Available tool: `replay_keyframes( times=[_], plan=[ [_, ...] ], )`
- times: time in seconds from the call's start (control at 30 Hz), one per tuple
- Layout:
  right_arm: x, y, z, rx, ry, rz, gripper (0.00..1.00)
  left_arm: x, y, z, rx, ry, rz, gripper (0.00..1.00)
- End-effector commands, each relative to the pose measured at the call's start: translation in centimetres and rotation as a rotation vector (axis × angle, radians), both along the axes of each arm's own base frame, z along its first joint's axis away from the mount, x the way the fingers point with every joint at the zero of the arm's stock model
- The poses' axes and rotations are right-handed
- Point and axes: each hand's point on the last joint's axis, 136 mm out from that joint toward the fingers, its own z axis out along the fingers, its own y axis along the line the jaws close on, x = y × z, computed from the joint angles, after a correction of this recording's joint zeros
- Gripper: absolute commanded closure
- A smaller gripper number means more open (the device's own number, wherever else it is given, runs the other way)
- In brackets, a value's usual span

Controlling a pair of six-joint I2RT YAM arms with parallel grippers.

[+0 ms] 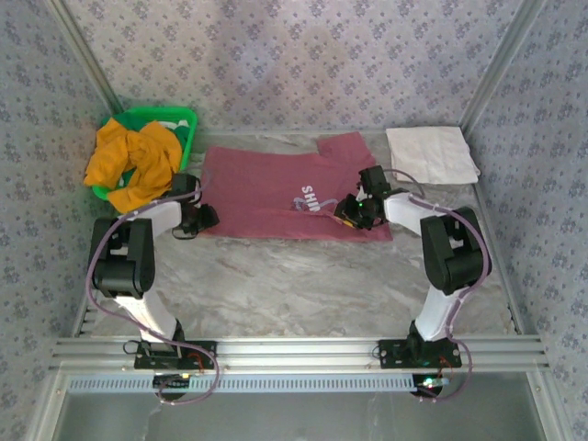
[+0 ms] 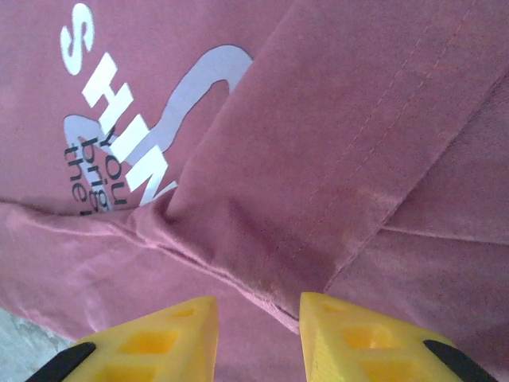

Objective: Fold and stack the t-shirts

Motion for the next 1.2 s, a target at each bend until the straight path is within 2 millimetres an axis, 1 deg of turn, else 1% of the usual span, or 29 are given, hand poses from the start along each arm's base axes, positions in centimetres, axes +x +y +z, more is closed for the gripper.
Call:
replay_keyframes(
  times=[0.0, 0.07, 0.13, 0.2, 0.4, 0.5, 0.6, 0.67, 0.87, 1.03, 1.17],
  plan=[
    [1.1, 0.5, 0.0, 0.008, -0.014, -0.03, 0.66, -0.9, -0.4, -0.6, -0.017, 0.025, -0.001, 0.62],
    [1.2, 0.5, -0.3, 0.005, -0.014, -0.032, 0.69, -1.0, -0.4, -0.6, -0.016, 0.023, 0.0, 0.62],
    [1.6, 0.6, -0.4, 0.004, -0.021, -0.033, 0.75, -1.0, -0.3, -0.6, -0.015, 0.022, 0.0, 0.62],
    [2.0, 0.6, -0.4, -0.001, -0.028, -0.036, 0.85, -1.1, -0.3, -0.5, -0.014, 0.019, 0.003, 0.63],
    [2.6, 0.5, 0.2, -0.009, -0.056, -0.038, 1.0, -1.3, -0.2, -0.3, -0.013, 0.009, 0.011, 0.64],
    [3.4, 0.4, 1.1, -0.024, -0.083, -0.035, 1.0, -1.2, -0.2, -0.2, -0.014, 0.002, 0.013, 0.65],
    [3.7, 0.3, 1.3, -0.036, -0.084, -0.026, 1.0, -1.2, -0.2, -0.1, -0.014, 0.0, 0.015, 0.65],
    [4.9, 0.5, 2.6, -0.038, -0.122, -0.023, 1.0, -1.1, -0.2, 0.0, -0.014, -0.005, 0.015, 0.66],
    [6.2, -0.1, 4.1, -0.091, -0.159, -0.008, 1.0, -1.2, 0.0, 0.0, -0.009, -0.003, 0.016, 0.66],
    [8.0, 0.2, 4.6, -0.142, -0.191, 0.037, 1.0, -1.0, 0.0, -0.1, -0.006, -0.007, 0.017, 0.67],
    [9.5, 1.1, 4.1, -0.191, -0.177, 0.109, 1.0, -1.0, 0.0, -0.4, -0.008, 0.0, 0.016, 0.67]
  ],
)
